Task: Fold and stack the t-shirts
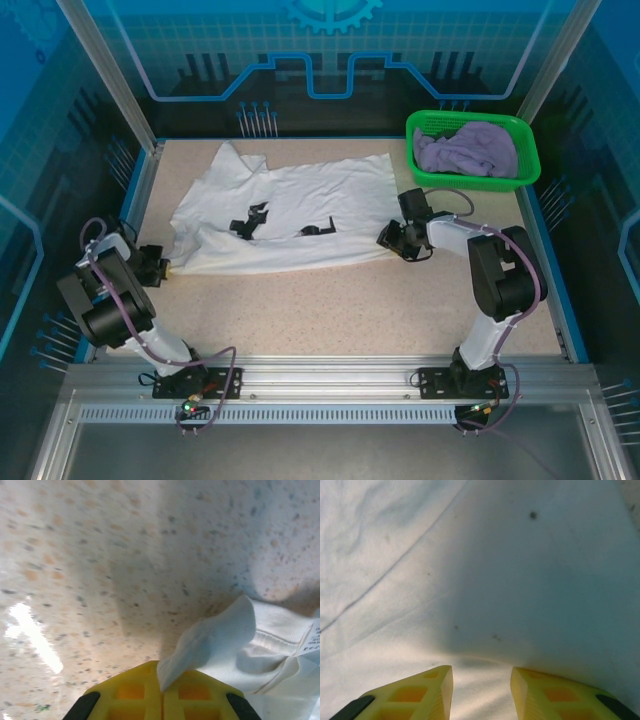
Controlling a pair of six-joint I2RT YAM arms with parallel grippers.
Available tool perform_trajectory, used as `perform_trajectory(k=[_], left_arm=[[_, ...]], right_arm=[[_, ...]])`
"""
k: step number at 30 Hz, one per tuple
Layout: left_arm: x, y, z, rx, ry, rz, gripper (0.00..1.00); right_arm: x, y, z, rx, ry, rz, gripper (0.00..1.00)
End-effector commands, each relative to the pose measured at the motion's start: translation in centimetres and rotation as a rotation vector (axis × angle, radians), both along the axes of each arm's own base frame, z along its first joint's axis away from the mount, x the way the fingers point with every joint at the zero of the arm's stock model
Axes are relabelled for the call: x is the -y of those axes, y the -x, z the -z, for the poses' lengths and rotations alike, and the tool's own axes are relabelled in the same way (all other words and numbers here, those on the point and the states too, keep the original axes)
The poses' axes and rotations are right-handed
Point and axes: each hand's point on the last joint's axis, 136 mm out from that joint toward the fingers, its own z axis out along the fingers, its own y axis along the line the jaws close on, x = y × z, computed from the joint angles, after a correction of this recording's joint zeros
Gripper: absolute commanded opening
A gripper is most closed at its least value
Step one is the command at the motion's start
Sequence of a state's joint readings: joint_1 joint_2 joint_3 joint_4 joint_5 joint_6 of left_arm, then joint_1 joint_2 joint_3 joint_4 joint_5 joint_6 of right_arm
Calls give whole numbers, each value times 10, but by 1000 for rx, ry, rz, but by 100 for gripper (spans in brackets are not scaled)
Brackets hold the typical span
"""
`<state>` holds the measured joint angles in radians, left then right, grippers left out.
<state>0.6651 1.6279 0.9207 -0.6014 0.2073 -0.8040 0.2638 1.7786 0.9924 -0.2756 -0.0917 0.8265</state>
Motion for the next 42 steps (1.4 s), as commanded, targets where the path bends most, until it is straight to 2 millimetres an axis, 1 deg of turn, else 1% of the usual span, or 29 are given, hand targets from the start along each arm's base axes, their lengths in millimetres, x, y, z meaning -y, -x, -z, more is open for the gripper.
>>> perform_trajectory(k=[1,2,4,5,6,8,10,12,14,16,19,21,23,25,27,29,32,34,36,38,39,41,42], left_arm=[[-22,8,-8,-12,-48,-5,12],[-22,9,-9,-17,-51,-2,19],[-22,12,-8,-26,-52,-2,22],[-22,13,-9,-23,-49,-5,26],[-21,13,-10,-17,-50,-6,33],[-21,13,-18,7,-68,-6,44],[-19,9,-28,59,-84,-6,55],[-11,3,-41,118,-93,23,61],[3,-9,-61,174,-124,105,69],[24,-22,-80,222,-169,211,78],[68,-45,-103,287,-193,398,91],[95,-54,-112,281,-208,519,98],[115,-62,-115,256,-238,629,99],[129,-68,-113,204,-298,720,99],[141,-70,-102,140,-331,769,99],[158,-68,-84,84,-319,774,99],[177,-67,-64,18,-305,723,99],[184,-63,-50,-48,-249,632,99],[192,-60,-39,-93,-178,531,97],[191,-59,-34,-136,-177,451,93],[192,-60,-35,-142,-169,422,92],[191,-73,-40,-106,-179,394,88],[189,-78,-42,-94,-195,386,87]], right_arm=[[18,21,25,-109,22,66,39],[19,22,26,-113,13,74,39],[20,23,26,-116,4,86,40],[20,23,26,-120,0,91,41],[20,24,25,-120,-2,90,42],[21,24,22,-113,4,89,45],[19,20,15,-84,-9,75,49],[14,18,2,-50,-28,60,51],[8,16,-14,-8,-20,43,54],[2,15,-30,34,-4,24,56],[-6,15,-50,82,5,1,58],[-8,15,-60,100,17,-9,64],[-8,15,-67,103,25,-27,67],[-12,16,-74,107,9,-48,69],[-24,17,-82,119,-27,-94,70],[-38,19,-88,124,-45,-148,72],[-56,27,-92,90,-71,-219,73],[-61,37,-90,15,-65,-242,73],[-63,48,-93,-49,-61,-267,73],[-60,59,-100,-92,-21,-276,73],[-60,60,-106,-90,-16,-285,72],[-61,59,-117,-59,-5,-293,72],[-62,58,-120,-44,-3,-297,72]])
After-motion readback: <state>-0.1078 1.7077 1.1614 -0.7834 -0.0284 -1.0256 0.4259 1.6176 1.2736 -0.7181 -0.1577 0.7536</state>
